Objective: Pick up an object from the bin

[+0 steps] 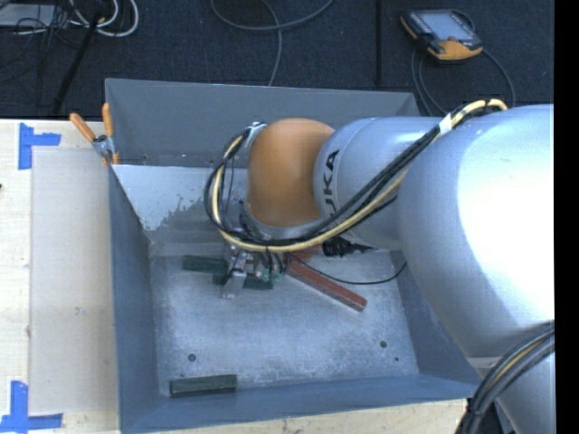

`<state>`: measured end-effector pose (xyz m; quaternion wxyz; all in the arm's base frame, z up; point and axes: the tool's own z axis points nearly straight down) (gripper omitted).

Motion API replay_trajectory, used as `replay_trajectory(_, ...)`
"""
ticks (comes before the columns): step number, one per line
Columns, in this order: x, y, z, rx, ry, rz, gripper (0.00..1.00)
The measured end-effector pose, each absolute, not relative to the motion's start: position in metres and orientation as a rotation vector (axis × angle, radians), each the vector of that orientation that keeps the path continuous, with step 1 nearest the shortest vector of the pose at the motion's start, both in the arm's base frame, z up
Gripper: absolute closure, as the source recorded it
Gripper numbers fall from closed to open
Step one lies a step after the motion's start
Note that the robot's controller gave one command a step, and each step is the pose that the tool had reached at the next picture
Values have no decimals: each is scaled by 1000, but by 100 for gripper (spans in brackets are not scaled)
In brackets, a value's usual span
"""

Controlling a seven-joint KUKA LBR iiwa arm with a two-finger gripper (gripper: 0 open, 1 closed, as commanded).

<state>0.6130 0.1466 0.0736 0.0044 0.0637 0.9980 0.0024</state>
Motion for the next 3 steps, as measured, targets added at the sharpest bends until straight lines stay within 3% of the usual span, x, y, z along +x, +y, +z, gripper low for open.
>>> replay_trajectory(1,613,142,166,176,3136,1,100)
replay_trajectory(2,613,141,166,177,3136,1,100)
replay_trajectory(3,599,148,237,130,3139,0,100)
